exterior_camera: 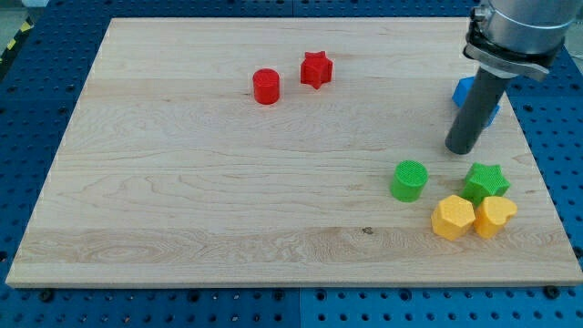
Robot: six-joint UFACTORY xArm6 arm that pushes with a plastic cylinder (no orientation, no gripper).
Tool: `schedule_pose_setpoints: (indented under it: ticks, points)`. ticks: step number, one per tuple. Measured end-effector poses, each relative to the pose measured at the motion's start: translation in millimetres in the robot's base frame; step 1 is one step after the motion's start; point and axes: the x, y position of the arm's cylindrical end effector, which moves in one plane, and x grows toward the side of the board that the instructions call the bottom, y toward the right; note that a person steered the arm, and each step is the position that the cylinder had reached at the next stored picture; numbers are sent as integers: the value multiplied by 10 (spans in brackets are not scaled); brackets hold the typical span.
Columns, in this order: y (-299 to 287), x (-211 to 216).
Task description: Slide the yellow heart towards the center right
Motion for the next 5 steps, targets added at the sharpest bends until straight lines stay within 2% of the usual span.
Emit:
schedule_pose_setpoints:
  ticks: [2, 4, 5]
  points:
    - [350, 97]
    - [771, 645]
    - [695, 936]
